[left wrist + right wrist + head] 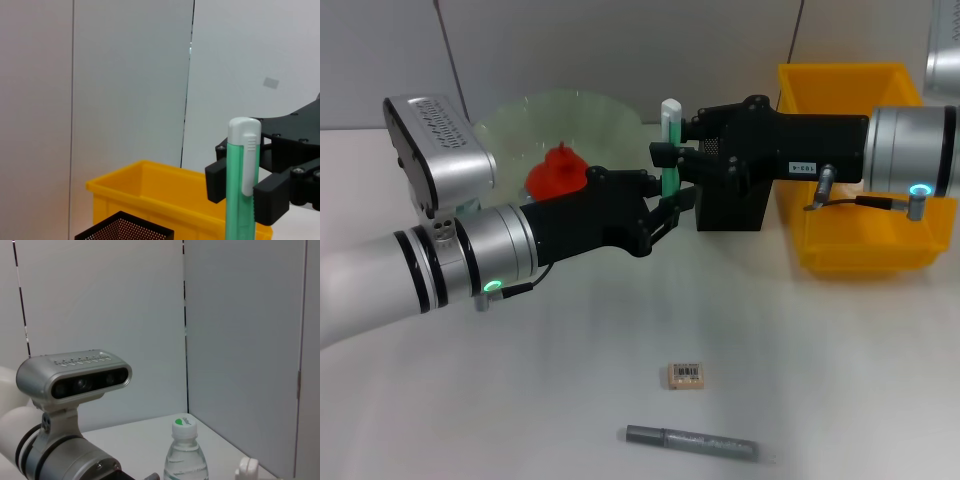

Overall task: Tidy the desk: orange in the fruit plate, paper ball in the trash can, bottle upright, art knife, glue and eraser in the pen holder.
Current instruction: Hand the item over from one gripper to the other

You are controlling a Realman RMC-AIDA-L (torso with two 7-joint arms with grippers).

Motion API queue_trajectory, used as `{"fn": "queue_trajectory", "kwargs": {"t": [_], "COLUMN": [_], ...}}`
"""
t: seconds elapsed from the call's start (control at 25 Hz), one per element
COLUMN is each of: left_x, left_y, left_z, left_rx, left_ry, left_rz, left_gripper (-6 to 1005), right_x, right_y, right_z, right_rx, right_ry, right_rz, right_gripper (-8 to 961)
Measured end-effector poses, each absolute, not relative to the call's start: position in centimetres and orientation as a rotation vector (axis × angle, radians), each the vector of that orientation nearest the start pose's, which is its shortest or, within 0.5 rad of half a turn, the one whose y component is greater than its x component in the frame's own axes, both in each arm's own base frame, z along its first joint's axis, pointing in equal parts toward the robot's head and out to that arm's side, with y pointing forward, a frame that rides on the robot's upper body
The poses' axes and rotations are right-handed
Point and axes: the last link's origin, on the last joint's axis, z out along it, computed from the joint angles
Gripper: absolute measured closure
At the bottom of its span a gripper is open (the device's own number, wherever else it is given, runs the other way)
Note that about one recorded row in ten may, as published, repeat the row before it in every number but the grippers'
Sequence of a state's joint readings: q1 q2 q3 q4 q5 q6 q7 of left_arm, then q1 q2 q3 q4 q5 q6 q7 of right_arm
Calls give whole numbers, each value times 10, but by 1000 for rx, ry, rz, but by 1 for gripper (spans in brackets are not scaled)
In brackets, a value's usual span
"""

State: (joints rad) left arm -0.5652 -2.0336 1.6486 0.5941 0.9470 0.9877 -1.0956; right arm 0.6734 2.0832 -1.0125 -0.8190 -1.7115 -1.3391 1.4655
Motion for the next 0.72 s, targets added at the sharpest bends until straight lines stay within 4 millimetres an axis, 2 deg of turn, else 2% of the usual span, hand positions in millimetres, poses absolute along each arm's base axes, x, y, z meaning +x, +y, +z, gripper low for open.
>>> {"fn": "queue_trajectory", "kwargs": {"t": [0.36,0.72], "left_x": [-188,-194], "left_y": [371,370], "left_z": [-67,-60], "left_rx": [-2554,-2509], "left_ry": [-391,-432], "left_rz": [-828,-860], "left_gripper": [795,795], "right_x": [154,155], "right_y": [393,393], "right_z": [-1,0], "right_rx": [-2694,-2683], "right_ry": [251,260], "right_rz": [781,800], "right_gripper": [785,799]}}
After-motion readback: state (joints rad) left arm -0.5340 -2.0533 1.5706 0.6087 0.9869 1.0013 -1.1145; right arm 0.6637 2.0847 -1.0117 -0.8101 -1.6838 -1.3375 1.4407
